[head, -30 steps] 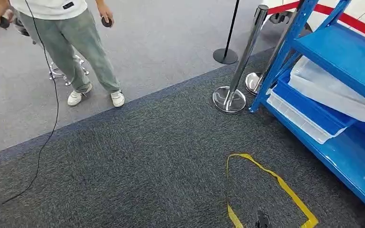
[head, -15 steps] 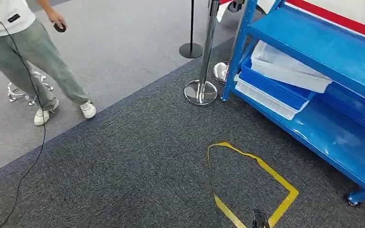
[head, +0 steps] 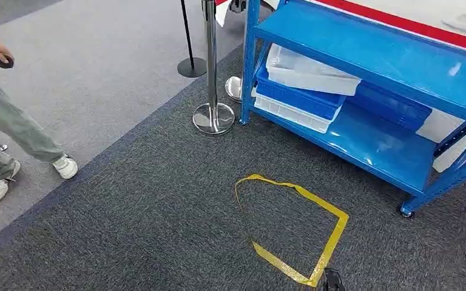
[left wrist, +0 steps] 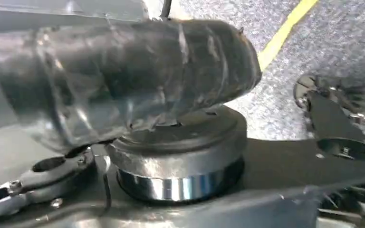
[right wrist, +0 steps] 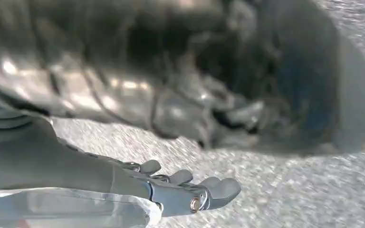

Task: Take the parts from the cabinet and place them on the table.

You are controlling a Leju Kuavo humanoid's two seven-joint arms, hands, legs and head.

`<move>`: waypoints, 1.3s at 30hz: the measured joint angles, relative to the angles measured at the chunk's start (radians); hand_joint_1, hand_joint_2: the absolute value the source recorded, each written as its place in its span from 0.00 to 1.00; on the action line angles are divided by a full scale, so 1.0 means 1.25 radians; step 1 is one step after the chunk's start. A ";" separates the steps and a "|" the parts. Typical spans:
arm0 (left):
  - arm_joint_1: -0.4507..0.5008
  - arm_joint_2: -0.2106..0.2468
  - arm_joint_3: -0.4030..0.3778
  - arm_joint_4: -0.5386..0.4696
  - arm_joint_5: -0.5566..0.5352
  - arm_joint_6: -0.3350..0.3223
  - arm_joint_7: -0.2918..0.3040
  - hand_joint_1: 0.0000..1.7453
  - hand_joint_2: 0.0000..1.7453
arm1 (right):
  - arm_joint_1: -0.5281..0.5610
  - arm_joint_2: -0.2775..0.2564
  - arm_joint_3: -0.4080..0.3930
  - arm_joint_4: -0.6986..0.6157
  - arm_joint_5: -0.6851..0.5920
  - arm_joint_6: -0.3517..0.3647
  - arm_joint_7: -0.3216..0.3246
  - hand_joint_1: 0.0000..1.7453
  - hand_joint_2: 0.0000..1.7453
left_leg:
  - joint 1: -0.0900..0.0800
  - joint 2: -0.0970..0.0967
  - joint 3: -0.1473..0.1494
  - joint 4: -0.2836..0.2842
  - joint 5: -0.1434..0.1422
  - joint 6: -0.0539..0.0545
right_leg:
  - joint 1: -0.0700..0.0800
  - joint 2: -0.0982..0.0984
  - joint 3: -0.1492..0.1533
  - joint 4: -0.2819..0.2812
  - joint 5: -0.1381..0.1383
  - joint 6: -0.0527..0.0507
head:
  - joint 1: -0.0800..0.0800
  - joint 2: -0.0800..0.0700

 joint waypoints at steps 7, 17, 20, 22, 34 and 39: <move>0.005 -0.004 0.000 0.000 0.011 0.003 -0.033 0.00 0.00 | -0.002 -0.011 0.000 -0.001 0.000 0.004 -0.047 0.00 0.00 | 0.002 0.085 0.008 -0.014 0.003 0.006 | -0.013 -0.132 -0.103 0.229 -0.097 0.021 | 0.009 0.000; -0.004 -0.009 0.000 0.000 -0.004 -0.005 -0.062 0.00 0.00 | -0.003 -0.011 0.006 -0.003 -0.002 0.011 -0.075 0.00 0.00 | 0.011 0.082 0.017 0.025 -0.047 -0.045 | -0.012 -0.158 0.013 0.003 -0.009 -0.014 | 0.006 0.000; 0.003 -0.007 0.000 0.000 -0.008 -0.007 -0.061 0.00 0.00 | -0.009 -0.010 0.007 -0.003 -0.002 0.011 -0.072 0.00 0.00 | 0.010 0.043 -0.073 0.212 -0.135 -0.044 | -0.010 -0.122 0.010 0.003 -0.007 -0.024 | 0.003 0.000; 0.005 -0.007 0.000 0.000 -0.008 -0.007 -0.061 0.00 0.00 | -0.007 -0.010 0.007 -0.003 -0.002 0.011 -0.072 0.00 0.00 | 0.010 0.043 -0.103 0.256 -0.128 -0.041 | -0.007 -0.096 0.011 0.004 -0.007 -0.024 | 0.003 0.000; 0.003 -0.003 0.000 0.000 -0.003 -0.001 -0.056 0.00 0.00 | -0.005 -0.004 0.019 -0.003 0.004 0.002 0.004 0.00 0.00 | 0.007 0.027 0.010 -0.019 0.008 -0.003 | -0.010 -0.116 -0.054 0.100 -0.058 0.015 | 0.015 0.000; 0.006 -0.003 0.000 0.000 -0.009 -0.006 -0.054 0.00 0.00 | -0.003 -0.005 0.019 -0.004 0.001 0.007 -0.014 0.00 0.00 | 0.006 0.090 0.011 -0.014 0.000 -0.006 | -0.017 -0.139 -0.070 0.165 -0.059 0.027 | 0.016 0.000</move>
